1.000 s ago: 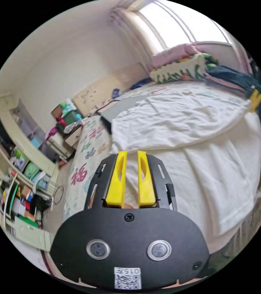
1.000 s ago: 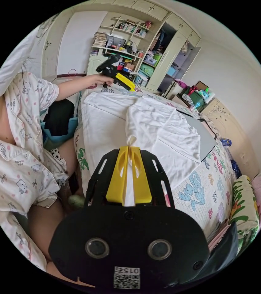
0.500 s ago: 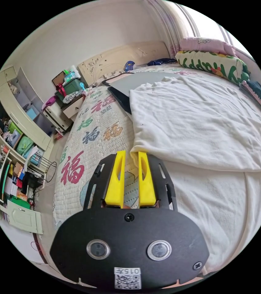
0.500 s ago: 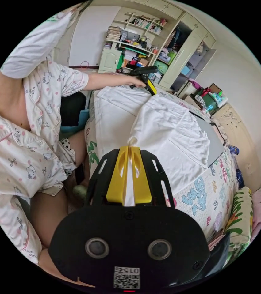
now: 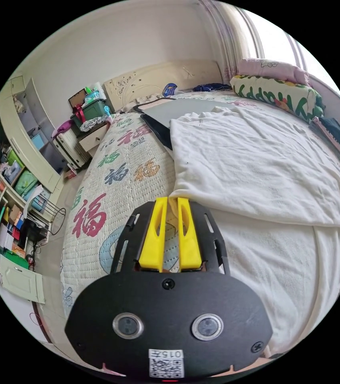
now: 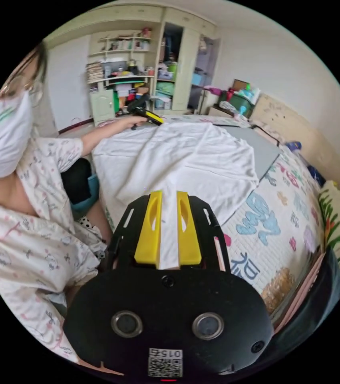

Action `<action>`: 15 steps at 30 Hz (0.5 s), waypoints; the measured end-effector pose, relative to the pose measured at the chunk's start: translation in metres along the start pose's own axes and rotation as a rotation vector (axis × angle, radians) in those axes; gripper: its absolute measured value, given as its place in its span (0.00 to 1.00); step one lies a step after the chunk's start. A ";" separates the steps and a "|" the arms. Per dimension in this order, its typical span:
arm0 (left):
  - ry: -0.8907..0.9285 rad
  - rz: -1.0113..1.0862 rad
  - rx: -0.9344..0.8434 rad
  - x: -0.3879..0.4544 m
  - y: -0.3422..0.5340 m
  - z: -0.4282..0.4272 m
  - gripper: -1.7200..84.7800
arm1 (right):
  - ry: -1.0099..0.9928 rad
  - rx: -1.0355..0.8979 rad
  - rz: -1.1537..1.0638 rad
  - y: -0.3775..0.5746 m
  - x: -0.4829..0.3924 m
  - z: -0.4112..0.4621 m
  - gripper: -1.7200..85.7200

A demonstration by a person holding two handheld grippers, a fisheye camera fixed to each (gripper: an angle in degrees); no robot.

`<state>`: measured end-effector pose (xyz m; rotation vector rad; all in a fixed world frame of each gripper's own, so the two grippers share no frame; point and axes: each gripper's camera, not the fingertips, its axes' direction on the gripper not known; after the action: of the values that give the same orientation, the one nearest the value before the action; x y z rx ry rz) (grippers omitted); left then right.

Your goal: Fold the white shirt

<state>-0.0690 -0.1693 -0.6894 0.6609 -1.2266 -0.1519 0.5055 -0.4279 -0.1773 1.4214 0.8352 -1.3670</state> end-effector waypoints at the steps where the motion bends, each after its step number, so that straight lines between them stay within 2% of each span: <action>1: -0.011 0.007 -0.002 0.002 -0.004 -0.003 0.03 | -0.012 -0.010 0.018 -0.001 0.004 0.003 0.10; 5: -0.101 0.057 -0.005 0.015 -0.030 -0.026 0.03 | -0.167 -0.102 0.044 -0.018 0.007 0.028 0.10; 9: -0.105 0.057 -0.003 0.011 -0.062 -0.056 0.03 | -0.132 -0.147 0.038 -0.035 -0.005 0.023 0.03; 15: -0.104 0.058 -0.003 0.003 -0.116 -0.111 0.03 | -0.100 -0.172 0.053 -0.044 -0.017 0.004 0.03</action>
<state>0.0596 -0.2216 -0.7693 0.6203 -1.3439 -0.1414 0.4610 -0.4162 -0.1683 1.2246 0.8232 -1.2842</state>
